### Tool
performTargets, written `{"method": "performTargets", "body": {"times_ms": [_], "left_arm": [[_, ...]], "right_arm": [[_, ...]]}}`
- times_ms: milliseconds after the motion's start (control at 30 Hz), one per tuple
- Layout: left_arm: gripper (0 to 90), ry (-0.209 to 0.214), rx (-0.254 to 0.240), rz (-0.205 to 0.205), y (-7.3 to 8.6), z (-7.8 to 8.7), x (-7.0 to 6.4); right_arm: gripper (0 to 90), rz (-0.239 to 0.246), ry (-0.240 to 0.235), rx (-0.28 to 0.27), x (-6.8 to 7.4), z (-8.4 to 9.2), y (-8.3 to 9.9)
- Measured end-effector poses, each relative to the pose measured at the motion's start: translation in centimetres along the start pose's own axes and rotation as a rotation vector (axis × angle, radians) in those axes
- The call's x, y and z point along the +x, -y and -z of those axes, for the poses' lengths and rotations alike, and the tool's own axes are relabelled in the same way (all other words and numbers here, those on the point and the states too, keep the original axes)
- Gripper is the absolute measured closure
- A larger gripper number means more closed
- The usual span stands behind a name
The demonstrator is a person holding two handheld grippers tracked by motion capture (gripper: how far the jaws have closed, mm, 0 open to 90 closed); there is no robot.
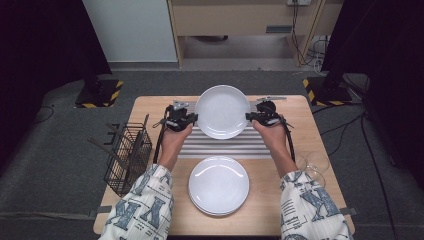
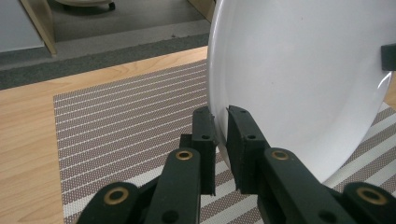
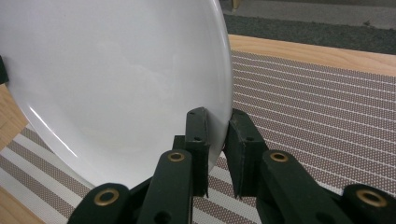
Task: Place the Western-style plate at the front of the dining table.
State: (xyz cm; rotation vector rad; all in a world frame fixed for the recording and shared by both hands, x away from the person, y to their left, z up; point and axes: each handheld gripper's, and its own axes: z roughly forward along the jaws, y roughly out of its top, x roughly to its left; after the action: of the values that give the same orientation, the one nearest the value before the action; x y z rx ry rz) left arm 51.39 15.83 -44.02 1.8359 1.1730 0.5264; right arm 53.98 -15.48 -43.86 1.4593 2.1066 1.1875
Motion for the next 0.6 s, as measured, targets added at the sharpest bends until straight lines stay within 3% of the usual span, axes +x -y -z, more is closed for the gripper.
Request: {"method": "performTargets", "body": {"times_ms": [167, 600], "left_arm": [[80.9, 0.007, 0.000, 0.017, 0.5, -0.4, -0.2], [80.8, 0.022, 0.000, -0.001, 0.2, -0.6, -1.1]], "right_arm": [[79.5, 0.002, 0.008, 0.011, -0.1, 0.0, 0.2], [79.1, -0.006, 0.029, 0.012, -0.8, 0.7, 0.4]]}}
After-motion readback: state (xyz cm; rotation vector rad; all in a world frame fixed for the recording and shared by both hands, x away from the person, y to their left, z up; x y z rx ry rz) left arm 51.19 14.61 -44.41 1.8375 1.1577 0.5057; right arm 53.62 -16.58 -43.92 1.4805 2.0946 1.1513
